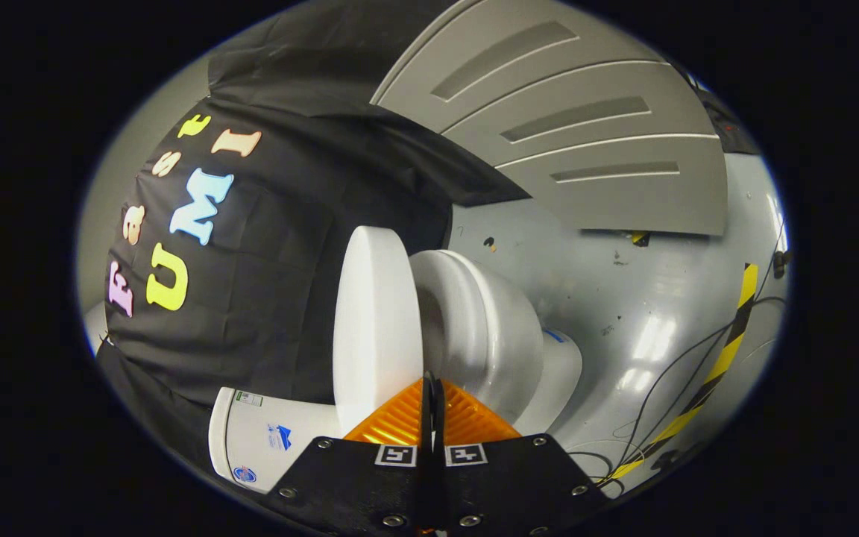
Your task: Open the toilet lid.
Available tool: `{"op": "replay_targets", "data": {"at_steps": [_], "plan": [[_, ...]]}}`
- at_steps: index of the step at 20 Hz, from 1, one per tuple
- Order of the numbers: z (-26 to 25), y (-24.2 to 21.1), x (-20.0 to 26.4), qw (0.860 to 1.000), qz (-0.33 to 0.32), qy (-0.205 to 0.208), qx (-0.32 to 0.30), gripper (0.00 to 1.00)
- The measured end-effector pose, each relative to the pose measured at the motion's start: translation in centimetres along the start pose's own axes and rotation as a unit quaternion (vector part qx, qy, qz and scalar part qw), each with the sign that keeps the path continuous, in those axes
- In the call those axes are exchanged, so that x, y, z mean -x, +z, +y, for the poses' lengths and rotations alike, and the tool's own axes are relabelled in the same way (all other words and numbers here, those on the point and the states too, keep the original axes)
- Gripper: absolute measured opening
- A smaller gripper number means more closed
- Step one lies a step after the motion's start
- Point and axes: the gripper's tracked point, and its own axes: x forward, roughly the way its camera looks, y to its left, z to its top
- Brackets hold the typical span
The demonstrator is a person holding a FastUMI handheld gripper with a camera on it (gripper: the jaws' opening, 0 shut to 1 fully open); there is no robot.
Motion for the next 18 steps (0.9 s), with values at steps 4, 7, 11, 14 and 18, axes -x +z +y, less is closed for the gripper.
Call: {"op": "replay_targets", "data": {"at_steps": [4,7,11,14,18], "plan": [[2.1,0.5,0.9,1.0,-0.011,0.008,0.026,0.0],[3.9,0.5,1.8,0.998,-0.018,0.017,0.057,0.0],[7.1,0.6,3.1,0.993,-0.035,0.032,0.112,0.0],[9.1,0.2,4.0,0.988,-0.039,0.035,0.148,0.0],[10.8,-0.4,4.4,0.981,-0.042,0.03,0.185,0.0]]}}
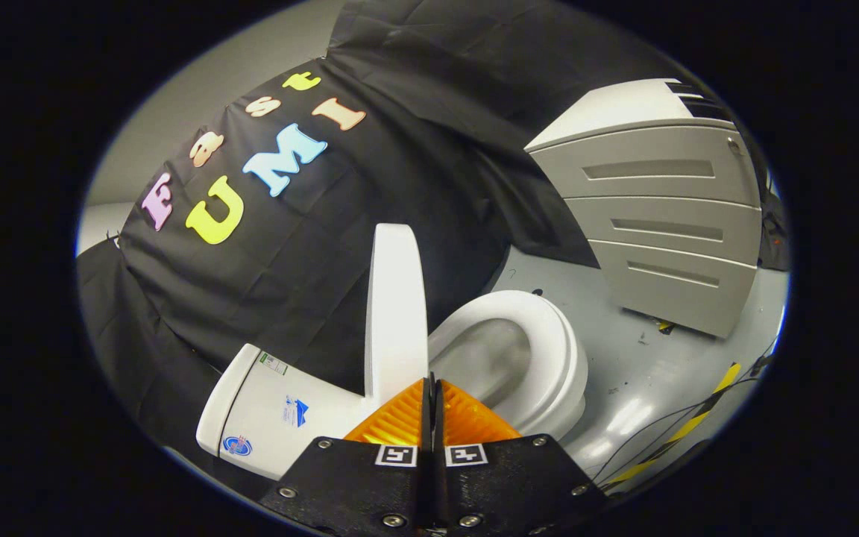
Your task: Open the toilet lid.
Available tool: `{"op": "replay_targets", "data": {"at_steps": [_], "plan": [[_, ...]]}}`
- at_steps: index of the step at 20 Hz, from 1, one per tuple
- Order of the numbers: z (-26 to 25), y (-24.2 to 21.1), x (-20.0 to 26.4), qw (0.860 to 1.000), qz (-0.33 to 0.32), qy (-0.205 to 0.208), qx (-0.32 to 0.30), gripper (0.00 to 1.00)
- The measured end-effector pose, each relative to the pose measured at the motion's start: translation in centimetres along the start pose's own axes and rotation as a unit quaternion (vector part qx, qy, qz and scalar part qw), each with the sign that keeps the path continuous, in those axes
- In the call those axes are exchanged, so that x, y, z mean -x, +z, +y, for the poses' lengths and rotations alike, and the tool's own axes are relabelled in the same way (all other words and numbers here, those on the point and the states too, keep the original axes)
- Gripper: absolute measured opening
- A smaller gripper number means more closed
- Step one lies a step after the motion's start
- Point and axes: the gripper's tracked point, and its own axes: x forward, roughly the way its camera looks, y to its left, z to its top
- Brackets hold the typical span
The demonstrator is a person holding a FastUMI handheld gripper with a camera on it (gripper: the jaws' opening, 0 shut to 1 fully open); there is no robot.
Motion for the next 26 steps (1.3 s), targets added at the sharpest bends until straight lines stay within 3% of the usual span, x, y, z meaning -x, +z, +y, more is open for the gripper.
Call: {"op": "replay_targets", "data": {"at_steps": [11,26], "plan": [[4.7,0.3,1.4,0.996,-0.011,0.007,0.09,0.0],[13.7,-1.3,3.3,0.976,-0.028,0.045,0.209,0.0]]}}
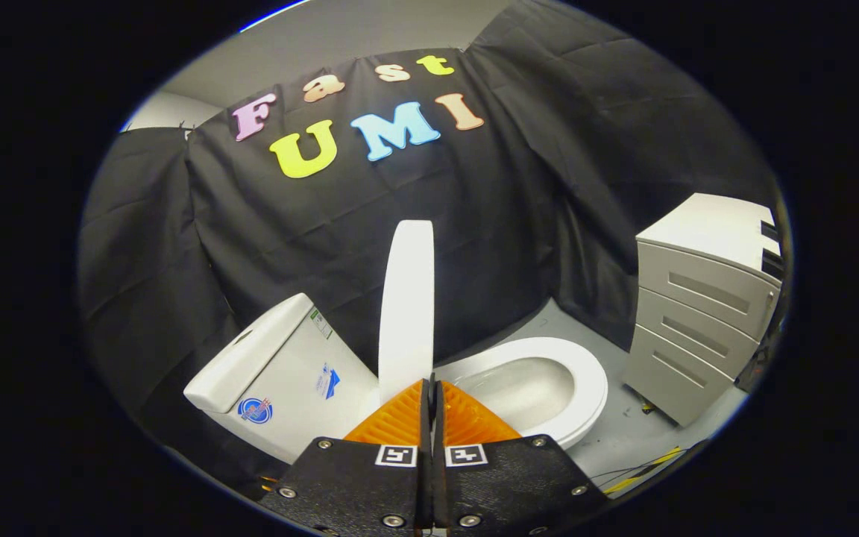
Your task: Open the toilet lid.
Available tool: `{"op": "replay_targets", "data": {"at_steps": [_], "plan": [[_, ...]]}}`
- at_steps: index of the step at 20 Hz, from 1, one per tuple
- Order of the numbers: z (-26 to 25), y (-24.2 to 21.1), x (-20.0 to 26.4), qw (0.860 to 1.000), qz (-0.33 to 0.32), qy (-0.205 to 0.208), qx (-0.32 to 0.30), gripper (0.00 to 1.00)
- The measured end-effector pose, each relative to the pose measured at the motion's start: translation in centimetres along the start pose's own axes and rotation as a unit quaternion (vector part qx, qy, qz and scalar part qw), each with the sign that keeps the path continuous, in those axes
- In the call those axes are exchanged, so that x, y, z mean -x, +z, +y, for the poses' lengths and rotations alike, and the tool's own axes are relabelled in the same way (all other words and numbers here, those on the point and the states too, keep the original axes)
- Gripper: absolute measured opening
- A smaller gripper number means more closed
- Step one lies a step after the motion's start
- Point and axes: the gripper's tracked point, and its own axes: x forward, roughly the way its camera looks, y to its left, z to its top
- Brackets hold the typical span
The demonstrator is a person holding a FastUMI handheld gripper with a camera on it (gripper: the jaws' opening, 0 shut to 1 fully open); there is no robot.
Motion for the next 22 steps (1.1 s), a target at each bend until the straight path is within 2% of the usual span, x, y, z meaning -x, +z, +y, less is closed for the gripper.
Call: {"op": "replay_targets", "data": {"at_steps": [12,15,22], "plan": [[6.8,-0.6,0.7,0.995,-0.005,0.03,0.095,0.0],[8.5,-1.1,0.7,0.994,-0.003,0.042,0.096,0.0],[12.2,-2.0,0.7,0.983,-0.005,0.061,0.174,0.0]]}}
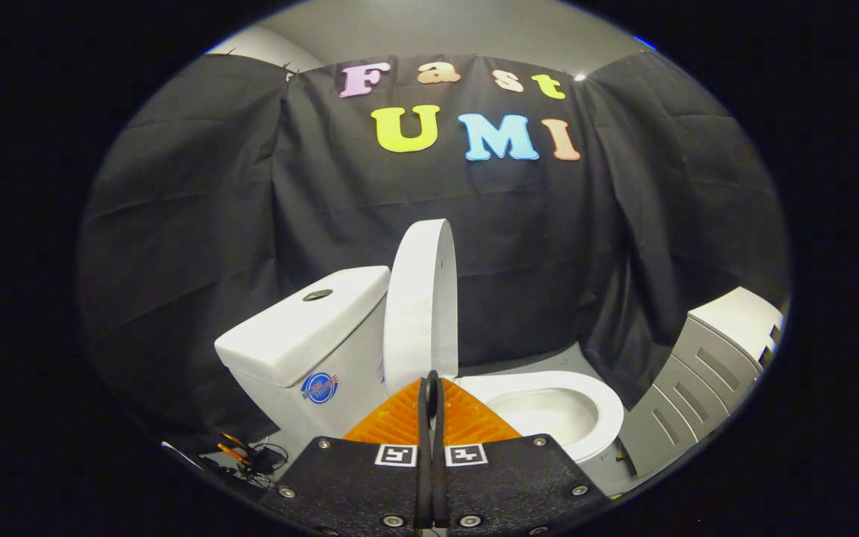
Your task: Open the toilet lid.
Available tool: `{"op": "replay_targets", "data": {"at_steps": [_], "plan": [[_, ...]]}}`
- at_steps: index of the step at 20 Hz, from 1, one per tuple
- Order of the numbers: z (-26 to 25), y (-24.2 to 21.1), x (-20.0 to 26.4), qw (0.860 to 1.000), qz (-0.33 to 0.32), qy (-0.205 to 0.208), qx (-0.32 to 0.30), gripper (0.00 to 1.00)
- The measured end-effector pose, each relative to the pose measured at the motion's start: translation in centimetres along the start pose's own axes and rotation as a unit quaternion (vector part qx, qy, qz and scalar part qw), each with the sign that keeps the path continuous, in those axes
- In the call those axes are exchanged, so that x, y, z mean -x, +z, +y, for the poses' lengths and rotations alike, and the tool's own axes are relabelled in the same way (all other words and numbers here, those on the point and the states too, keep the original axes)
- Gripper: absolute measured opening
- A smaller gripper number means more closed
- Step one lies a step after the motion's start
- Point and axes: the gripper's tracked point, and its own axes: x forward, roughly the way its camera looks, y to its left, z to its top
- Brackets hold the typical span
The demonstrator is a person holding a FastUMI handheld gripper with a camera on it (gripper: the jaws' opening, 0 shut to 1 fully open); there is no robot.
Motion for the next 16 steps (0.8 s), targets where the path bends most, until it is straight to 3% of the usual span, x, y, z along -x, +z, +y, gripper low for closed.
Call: {"op": "replay_targets", "data": {"at_steps": [16], "plan": [[6.0,-1.2,-1.3,0.994,-0.006,0.04,0.097,0.0]]}}
